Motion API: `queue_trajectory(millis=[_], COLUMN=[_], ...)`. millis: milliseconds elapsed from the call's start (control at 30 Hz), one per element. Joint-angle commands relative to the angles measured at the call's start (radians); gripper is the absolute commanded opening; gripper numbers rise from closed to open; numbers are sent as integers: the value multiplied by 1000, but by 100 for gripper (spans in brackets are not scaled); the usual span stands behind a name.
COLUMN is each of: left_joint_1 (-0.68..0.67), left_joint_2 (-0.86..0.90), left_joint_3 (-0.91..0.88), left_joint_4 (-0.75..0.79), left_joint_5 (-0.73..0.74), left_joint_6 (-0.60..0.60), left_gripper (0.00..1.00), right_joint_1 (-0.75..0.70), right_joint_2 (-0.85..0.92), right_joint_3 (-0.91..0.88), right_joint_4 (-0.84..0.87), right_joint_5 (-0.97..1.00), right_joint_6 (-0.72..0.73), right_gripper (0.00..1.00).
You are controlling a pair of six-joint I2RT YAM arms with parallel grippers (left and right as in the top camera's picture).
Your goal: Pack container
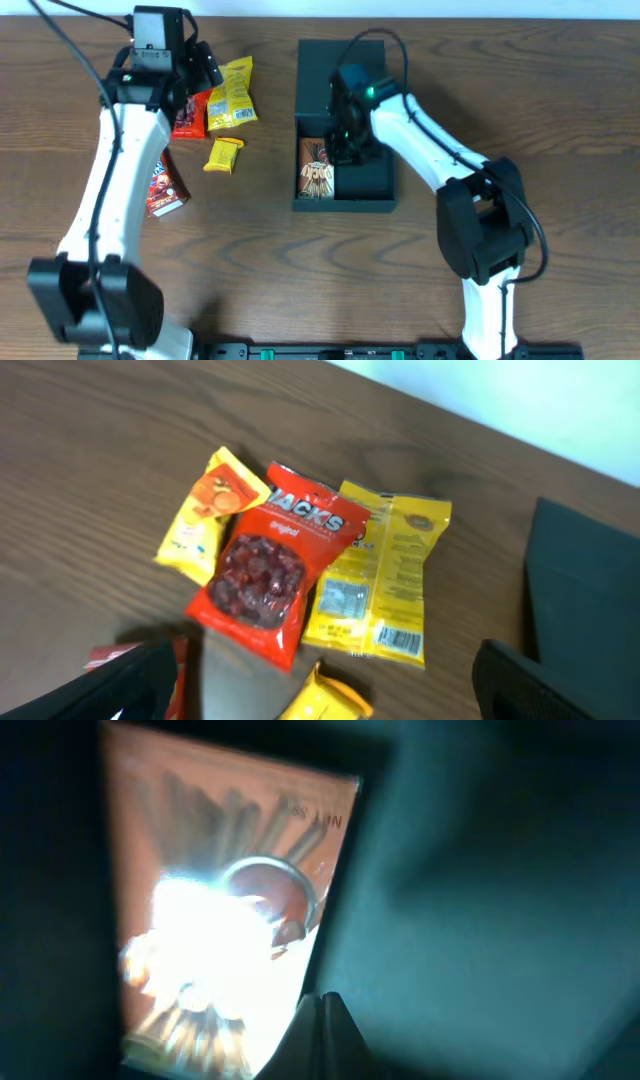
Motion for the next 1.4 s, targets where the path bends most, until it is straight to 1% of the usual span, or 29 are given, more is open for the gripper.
queue_trajectory(millis=[0,33,67,100,133,167,233,267,367,567,600,633,667,700,733,800,833,867,900,933,1067,1167,1367], left_joint_1=[1,0,0,0,0,0,0,0,-4,-27,-27,-27,-27,-27,-27,-27,-27,-27,-29,-30,-48,-80,-216], left_joint_2=[104,142,167,202,227,261,306,347,410,500,508,519,527,531,532,525,520,512,503,492,425,359,189], left_joint_3=[6,6,6,6,6,6,6,6,6,6,6,6,6,6,6,10,13,19,26,36,94,135,142], left_joint_4=[34,65,89,119,141,166,193,217,258,297,296,295,293,290,290,293,291,287,281,272,222,167,132], left_joint_5=[48,76,91,103,106,106,124,177,264,262,262,262,261,261,261,262,262,262,263,262,262,258,206], left_joint_6=[64,81,86,88,88,88,88,88,88,87,87,86,83,73,67,44,30,18,15,16,16,16,5], left_gripper=[95,95,95,95,95,95,95,95,95,96,98,92,83,66,58,24,16,10,7,6,6,6,6], right_joint_1=[-29,-37,-43,-50,-56,-66,-78,-88,-108,-134,-137,-140,-143,-145,-145,-149,-150,-151,-153,-156,-192,-243,-381], right_joint_2=[-15,-19,-23,-24,-24,-24,-25,-25,-29,-30,-30,-30,-30,-30,-30,-30,-30,-30,-30,-32,-58,-88,-148], right_joint_3=[182,245,299,349,389,435,488,520,547,547,547,547,547,547,547,547,547,547,547,547,552,575,612], right_joint_4=[-66,-104,-136,-165,-188,-216,-251,-277,-303,-311,-311,-312,-312,-312,-311,-311,-311,-311,-311,-311,-310,-311,-306], right_joint_5=[61,80,89,94,95,95,95,96,96,98,98,98,98,98,99,99,100,107,118,136,203,207,207], right_joint_6=[-59,-77,-91,-103,-115,-125,-134,-143,-150,-158,-158,-161,-165,-168,-169,-175,-182,-185,-187,-187,-192,-203,-202], right_gripper=[2,5,16,34,43,48,53,56,58,61,61,61,61,61,61,61,61,61,61,61,60,59,60])
